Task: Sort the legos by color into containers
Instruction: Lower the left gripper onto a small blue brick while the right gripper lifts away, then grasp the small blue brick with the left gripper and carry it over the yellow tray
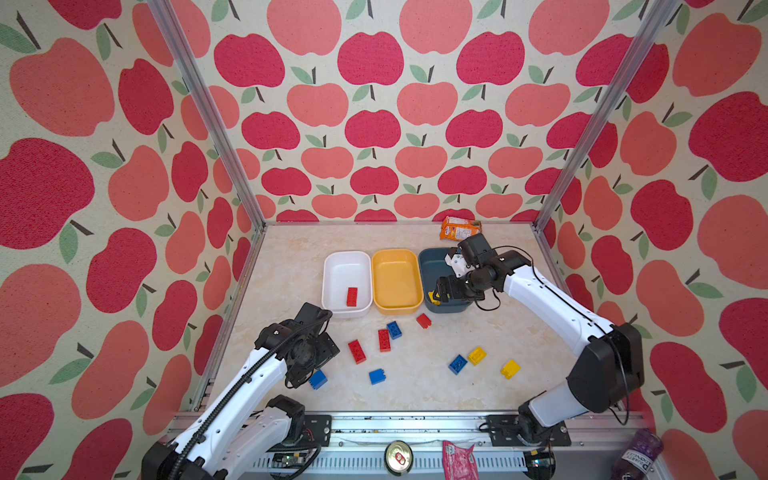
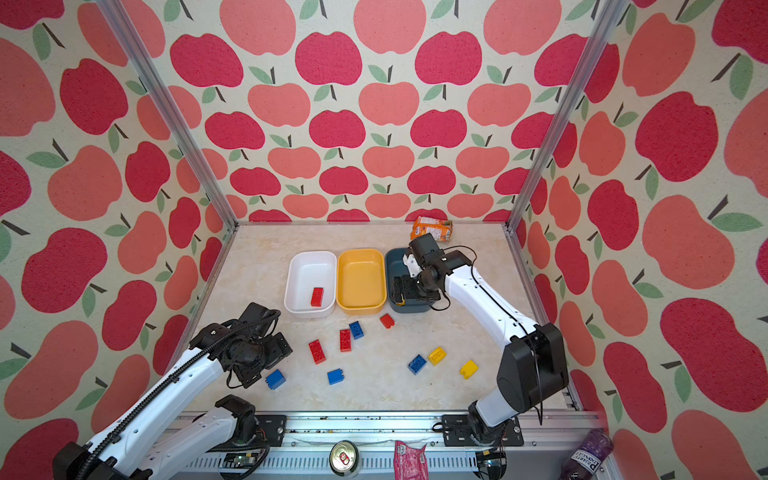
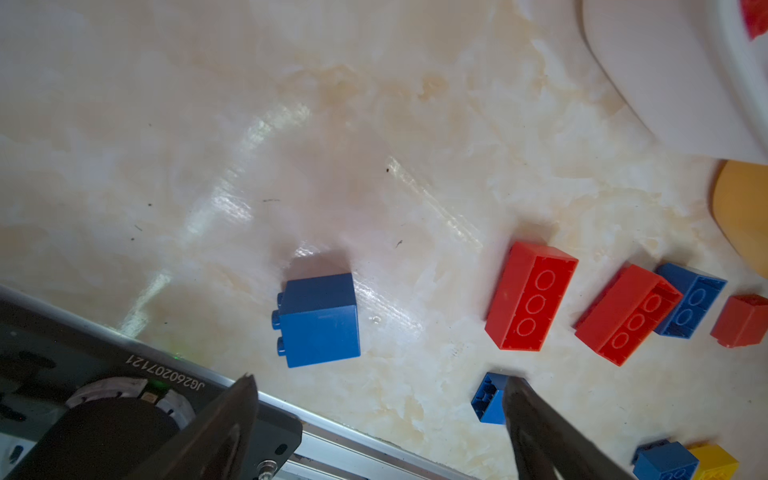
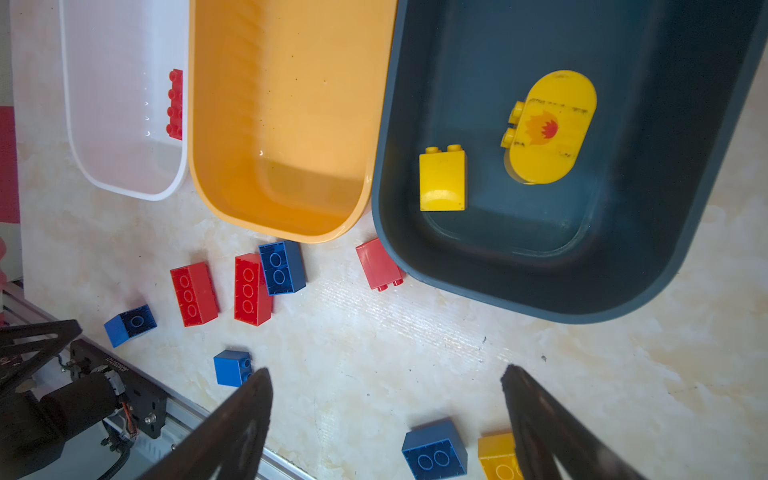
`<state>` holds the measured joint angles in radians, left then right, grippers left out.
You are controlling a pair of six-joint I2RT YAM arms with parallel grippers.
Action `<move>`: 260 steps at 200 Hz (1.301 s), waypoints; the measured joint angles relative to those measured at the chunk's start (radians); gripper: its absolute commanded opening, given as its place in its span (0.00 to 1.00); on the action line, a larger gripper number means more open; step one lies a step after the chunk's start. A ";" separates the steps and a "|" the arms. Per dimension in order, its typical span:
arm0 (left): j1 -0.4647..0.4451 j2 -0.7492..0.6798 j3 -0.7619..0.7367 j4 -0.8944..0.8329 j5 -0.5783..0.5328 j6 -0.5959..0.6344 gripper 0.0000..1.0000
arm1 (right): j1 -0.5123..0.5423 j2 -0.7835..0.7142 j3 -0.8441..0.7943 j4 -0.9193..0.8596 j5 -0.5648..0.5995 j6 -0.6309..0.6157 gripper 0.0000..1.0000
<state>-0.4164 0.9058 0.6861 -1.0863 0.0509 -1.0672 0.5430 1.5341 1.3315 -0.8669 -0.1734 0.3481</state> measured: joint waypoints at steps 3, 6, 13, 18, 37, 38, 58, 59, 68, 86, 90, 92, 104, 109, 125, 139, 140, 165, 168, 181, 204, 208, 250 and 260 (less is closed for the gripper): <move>-0.001 0.000 -0.005 -0.001 0.000 -0.002 0.91 | 0.000 -0.003 -0.002 0.000 -0.003 0.000 0.89; -0.002 0.001 -0.013 -0.002 0.001 -0.006 0.91 | 0.000 -0.005 -0.003 0.000 -0.005 0.000 0.89; -0.004 0.001 -0.026 -0.005 0.000 -0.017 0.90 | 0.000 -0.010 -0.005 -0.002 -0.009 0.000 0.89; -0.006 0.001 -0.034 -0.006 0.000 -0.021 0.89 | 0.000 -0.012 -0.005 -0.003 -0.012 0.000 0.90; -0.005 -0.002 -0.062 -0.005 0.000 -0.046 0.86 | 0.000 -0.031 -0.012 -0.003 -0.017 0.000 0.90; -0.005 -0.002 -0.064 -0.005 0.000 -0.047 0.86 | 0.000 -0.033 -0.013 -0.003 -0.017 0.000 0.90; -0.005 0.008 -0.095 0.013 0.006 -0.061 0.84 | -0.001 -0.060 -0.026 -0.004 -0.020 0.000 0.90; -0.005 0.009 -0.097 0.014 0.008 -0.063 0.84 | -0.001 -0.061 -0.027 -0.004 -0.020 0.000 0.90; -0.006 0.024 -0.109 0.026 0.011 -0.067 0.84 | -0.001 -0.073 -0.034 -0.004 -0.020 0.000 0.90; -0.007 0.054 -0.130 0.057 0.017 -0.069 0.82 | -0.002 -0.092 -0.044 -0.008 -0.020 0.001 0.90; -0.007 0.059 -0.133 0.064 0.017 -0.069 0.82 | -0.002 -0.096 -0.046 -0.009 -0.020 0.001 0.90; -0.007 0.062 -0.134 0.066 0.018 -0.070 0.82 | -0.002 -0.098 -0.047 -0.010 -0.020 0.001 0.90; -0.007 0.077 -0.138 0.087 0.018 -0.071 0.80 | -0.005 -0.109 -0.054 -0.015 -0.019 0.001 0.90; -0.007 0.084 -0.139 0.095 0.019 -0.072 0.80 | -0.006 -0.114 -0.057 -0.018 -0.019 0.001 0.90; -0.007 0.105 -0.144 0.122 0.021 -0.072 0.77 | -0.011 -0.131 -0.071 -0.019 -0.019 0.002 0.90; -0.007 0.118 -0.153 0.142 0.026 -0.072 0.73 | -0.016 -0.142 -0.082 -0.019 -0.019 0.005 0.89; -0.007 0.119 -0.153 0.142 0.026 -0.073 0.72 | -0.016 -0.142 -0.082 -0.019 -0.019 0.005 0.89; -0.007 0.124 -0.165 0.156 0.028 -0.077 0.63 | -0.019 -0.156 -0.101 -0.022 -0.016 0.014 0.89; -0.007 0.124 -0.166 0.157 0.028 -0.079 0.62 | -0.019 -0.157 -0.103 -0.023 -0.015 0.016 0.89; -0.007 0.123 -0.166 0.157 0.027 -0.080 0.57 | -0.021 -0.164 -0.111 -0.023 -0.013 0.020 0.89; -0.007 0.121 -0.166 0.156 0.028 -0.085 0.47 | -0.022 -0.173 -0.120 -0.024 -0.009 0.027 0.89; -0.007 0.119 -0.166 0.156 0.027 -0.088 0.45 | -0.022 -0.175 -0.121 -0.024 -0.008 0.029 0.89; -0.007 0.088 -0.160 0.137 0.026 -0.087 0.36 | -0.022 -0.196 -0.153 -0.021 -0.008 0.049 0.89; -0.010 0.087 -0.145 0.124 0.024 -0.086 0.35 | -0.022 -0.198 -0.159 -0.021 -0.007 0.053 0.89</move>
<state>-0.4259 0.9928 0.5411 -0.9619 0.0746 -1.1534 0.5213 1.3357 1.1728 -0.8875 -0.1806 0.4015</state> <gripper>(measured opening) 0.452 0.889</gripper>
